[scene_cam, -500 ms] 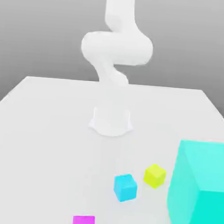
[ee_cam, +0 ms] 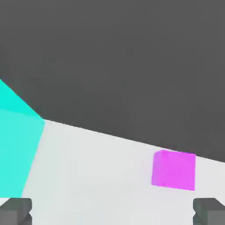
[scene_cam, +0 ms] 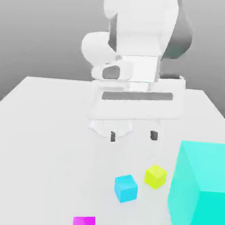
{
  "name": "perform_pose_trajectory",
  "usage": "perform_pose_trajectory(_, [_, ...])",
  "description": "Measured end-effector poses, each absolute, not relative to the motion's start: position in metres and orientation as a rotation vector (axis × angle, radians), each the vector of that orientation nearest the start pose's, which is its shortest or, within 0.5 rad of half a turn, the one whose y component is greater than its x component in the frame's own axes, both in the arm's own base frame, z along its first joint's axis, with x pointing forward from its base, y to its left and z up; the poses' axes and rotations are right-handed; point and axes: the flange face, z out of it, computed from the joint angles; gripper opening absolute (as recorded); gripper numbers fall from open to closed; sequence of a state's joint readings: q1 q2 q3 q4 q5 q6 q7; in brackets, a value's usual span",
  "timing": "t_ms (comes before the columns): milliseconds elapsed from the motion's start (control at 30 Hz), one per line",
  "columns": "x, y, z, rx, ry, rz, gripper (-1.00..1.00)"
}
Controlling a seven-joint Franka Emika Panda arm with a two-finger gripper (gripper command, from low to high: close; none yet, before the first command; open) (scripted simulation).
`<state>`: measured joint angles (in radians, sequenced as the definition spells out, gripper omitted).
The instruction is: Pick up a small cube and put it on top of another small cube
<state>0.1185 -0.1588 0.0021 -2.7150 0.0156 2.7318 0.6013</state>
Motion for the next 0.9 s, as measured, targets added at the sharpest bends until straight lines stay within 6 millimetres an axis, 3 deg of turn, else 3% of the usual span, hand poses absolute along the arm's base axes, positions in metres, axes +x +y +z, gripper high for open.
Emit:
perform_pose_trajectory(133, [0.374, 0.055, 0.213, -3.058, 0.658, -0.05, 0.0])
perform_pose_trajectory(367, [0.363, 0.055, 0.141, -3.076, 0.637, -0.001, 0.0])
perform_pose_trajectory(400, [0.362, 0.055, 0.133, -3.076, 0.637, 0.0, -1.0])
perform_pose_trajectory(633, [0.362, 0.055, 0.132, -3.077, 0.638, 0.001, -1.0])
perform_pose_trajectory(833, [0.363, 0.055, 0.181, -3.077, 0.637, 0.0, -1.0])
perform_pose_trajectory(900, [0.368, 0.048, 0.192, -3.061, 0.709, -0.008, -1.0])
